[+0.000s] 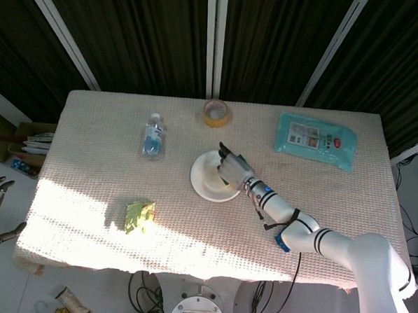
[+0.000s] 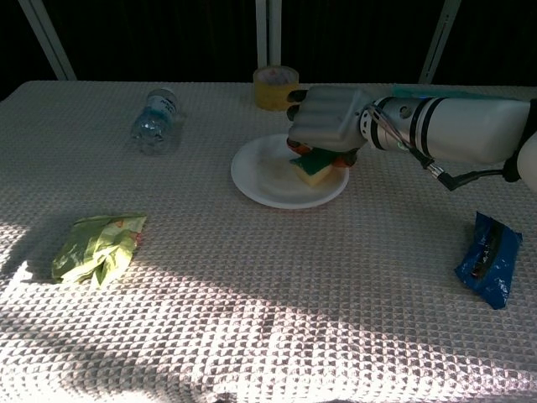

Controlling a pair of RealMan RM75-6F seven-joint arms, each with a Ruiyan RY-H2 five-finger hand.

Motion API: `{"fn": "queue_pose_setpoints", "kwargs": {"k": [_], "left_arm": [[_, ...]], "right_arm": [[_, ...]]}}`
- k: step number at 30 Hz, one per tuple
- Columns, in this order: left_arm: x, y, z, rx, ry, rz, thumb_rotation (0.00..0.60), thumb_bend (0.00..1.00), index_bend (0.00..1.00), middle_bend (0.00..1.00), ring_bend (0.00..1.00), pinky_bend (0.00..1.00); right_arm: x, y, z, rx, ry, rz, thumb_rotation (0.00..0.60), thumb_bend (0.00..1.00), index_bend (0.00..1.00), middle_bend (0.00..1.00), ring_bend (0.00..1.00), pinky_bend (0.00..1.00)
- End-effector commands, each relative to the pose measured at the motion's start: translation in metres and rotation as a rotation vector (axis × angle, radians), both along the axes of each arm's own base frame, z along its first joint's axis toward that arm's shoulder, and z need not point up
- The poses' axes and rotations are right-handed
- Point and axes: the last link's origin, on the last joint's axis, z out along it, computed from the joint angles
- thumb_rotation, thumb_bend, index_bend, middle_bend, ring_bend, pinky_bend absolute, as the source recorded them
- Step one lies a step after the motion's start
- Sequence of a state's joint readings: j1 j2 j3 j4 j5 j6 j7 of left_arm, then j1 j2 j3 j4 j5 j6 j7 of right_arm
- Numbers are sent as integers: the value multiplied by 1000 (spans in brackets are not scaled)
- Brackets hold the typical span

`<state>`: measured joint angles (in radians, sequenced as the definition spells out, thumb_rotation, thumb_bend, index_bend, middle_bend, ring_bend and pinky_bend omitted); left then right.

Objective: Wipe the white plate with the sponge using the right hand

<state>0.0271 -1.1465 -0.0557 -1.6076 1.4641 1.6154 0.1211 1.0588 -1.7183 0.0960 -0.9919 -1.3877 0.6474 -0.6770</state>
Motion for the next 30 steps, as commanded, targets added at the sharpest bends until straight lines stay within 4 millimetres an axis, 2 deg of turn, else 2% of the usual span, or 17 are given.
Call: {"fn": "queue_pose_setpoints", "kwargs": {"k": [1,5,8,15,20,30], "left_arm": [[0,0,1,4,0,-1,600,7,185,119,106,162],[1,1,1,5,2,-9,600,6,185,119,106,162],[2,2,0,4,2,-12,600,6,185,119,106,162],[0,1,-1,0,-2,-5,600,6,185,119,106,162],[0,1,-1,-1,-4,-5,600,6,185,119,106,162],[0,2,0,7,-2,-14,600,7,185,119,106,162]], "right_arm": [[7,-3,10,-21,-44,2,600,258,533,377,141,32],[19,-4,22,-36,-104,12,600,258,533,377,140,24],[23,-1,19,-24,-94,25,600,259,536,377,141,20],[3,8,-9,19,19,16,600,258,539,377,141,14],[-6,8,-16,10,69,33,600,259,543,380,147,9],[10,1,8,-34,-48,33,600,258,545,382,148,3]]}}
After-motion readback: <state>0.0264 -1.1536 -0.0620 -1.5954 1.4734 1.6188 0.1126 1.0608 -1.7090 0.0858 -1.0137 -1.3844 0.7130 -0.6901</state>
